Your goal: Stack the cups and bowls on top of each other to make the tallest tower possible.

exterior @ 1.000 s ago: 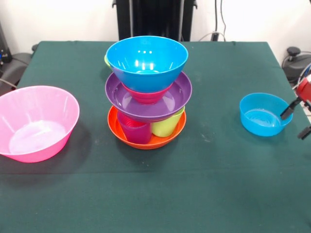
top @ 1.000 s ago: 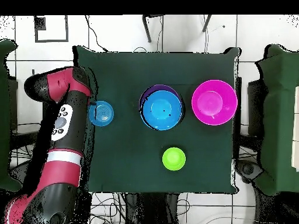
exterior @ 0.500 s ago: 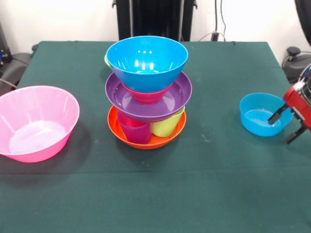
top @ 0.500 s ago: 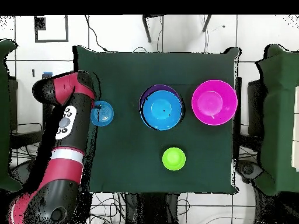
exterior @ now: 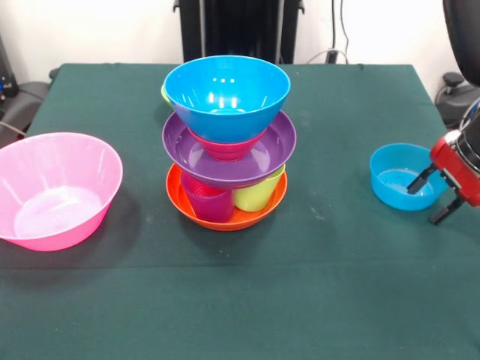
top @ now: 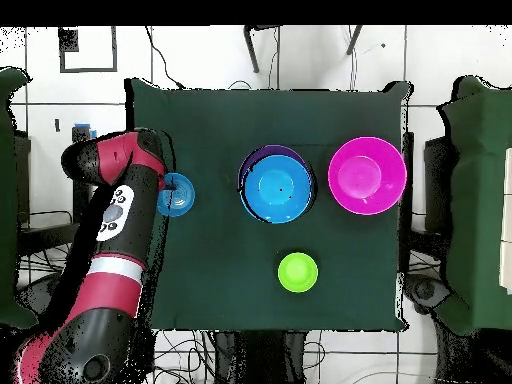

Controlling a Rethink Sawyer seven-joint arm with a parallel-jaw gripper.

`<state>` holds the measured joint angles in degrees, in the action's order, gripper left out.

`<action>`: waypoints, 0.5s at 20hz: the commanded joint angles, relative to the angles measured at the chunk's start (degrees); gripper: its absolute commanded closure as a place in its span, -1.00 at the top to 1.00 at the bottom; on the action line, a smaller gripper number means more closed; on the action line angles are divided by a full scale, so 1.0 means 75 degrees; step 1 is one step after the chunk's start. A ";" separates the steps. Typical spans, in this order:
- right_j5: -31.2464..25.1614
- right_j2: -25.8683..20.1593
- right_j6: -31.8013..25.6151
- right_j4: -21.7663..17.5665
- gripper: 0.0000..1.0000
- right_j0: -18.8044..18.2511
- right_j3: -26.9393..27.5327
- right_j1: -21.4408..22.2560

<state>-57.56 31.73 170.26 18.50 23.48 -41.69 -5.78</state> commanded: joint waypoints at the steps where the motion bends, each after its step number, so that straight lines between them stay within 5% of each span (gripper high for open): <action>1: 0.0361 -0.0803 0.1490 0.0278 1.00 0.0275 -0.0836 0.0001; 7: 0.0856 -0.0960 0.1257 0.0331 1.00 0.0273 -0.1155 0.0238; 8: 0.0985 -0.1005 0.1125 0.0363 -1.00 0.0259 -0.1195 0.0271; 10: 0.1359 -0.1213 0.1018 0.0444 -1.00 0.0195 -0.1418 0.0412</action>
<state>-55.38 31.54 170.26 19.42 25.16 -45.10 -4.51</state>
